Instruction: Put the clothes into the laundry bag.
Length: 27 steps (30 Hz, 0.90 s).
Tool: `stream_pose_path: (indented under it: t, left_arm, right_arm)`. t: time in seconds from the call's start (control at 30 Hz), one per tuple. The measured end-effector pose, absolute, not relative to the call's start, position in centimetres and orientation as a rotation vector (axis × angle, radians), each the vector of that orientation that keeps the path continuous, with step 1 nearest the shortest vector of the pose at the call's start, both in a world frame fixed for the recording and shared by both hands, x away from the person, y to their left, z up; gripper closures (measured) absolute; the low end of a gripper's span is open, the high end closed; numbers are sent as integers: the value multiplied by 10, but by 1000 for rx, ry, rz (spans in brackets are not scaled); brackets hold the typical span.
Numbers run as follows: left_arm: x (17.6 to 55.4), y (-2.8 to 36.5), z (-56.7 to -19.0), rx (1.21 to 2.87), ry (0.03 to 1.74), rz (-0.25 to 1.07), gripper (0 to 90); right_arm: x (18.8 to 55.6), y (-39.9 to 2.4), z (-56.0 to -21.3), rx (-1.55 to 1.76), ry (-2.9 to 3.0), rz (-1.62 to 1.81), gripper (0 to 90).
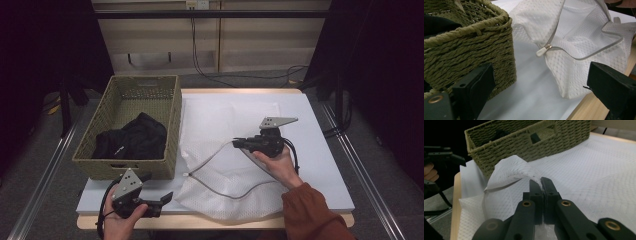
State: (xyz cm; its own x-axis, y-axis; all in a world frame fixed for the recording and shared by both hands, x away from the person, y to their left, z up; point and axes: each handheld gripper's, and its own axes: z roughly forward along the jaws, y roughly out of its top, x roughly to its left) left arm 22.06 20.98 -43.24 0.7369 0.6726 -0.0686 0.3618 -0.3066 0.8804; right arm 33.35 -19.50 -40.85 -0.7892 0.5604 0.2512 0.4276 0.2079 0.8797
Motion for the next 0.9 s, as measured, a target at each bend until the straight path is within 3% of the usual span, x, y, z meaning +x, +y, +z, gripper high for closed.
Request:
stream_pose_path:
  t: [0.53, 0.9]
  left_arm:
    - [213, 215, -411, 1917, 756, 421, 112]
    - [230, 238, -388, 1856, 818, 450, 130]
  right_arm:
    - [329, -196, -412, 979, 2348, 1657, 881]
    - [330, -196, -412, 976, 2358, 1658, 881]
